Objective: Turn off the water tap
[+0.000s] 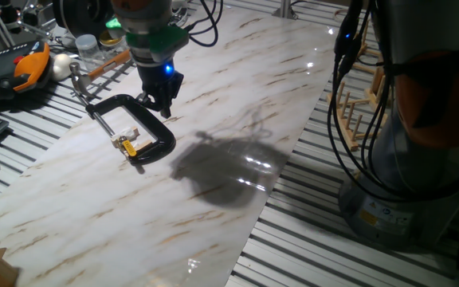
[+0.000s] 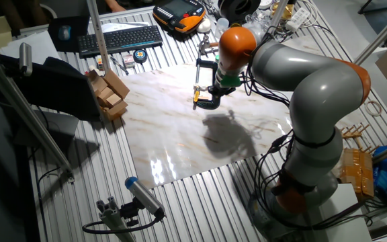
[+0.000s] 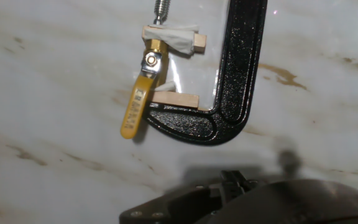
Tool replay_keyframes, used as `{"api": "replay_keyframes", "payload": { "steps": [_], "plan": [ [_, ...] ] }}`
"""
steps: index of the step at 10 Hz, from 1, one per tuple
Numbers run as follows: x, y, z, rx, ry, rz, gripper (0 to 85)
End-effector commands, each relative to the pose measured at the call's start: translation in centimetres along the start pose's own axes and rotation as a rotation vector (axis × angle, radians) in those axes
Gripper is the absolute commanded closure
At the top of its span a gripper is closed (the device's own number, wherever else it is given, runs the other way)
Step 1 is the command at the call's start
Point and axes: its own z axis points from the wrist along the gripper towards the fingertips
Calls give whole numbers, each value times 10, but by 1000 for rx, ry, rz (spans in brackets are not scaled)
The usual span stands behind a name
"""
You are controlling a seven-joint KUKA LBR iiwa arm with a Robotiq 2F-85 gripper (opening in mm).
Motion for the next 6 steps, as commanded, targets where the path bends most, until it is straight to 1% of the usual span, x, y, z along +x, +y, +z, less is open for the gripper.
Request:
{"api": "replay_keyframes", "payload": {
  "steps": [1,4,6],
  "plan": [
    [0,2,1,0,0,4,850],
    [-1,4,4,-5,-2,12,850],
    [-1,5,5,-9,2,17,850]
  ]
}}
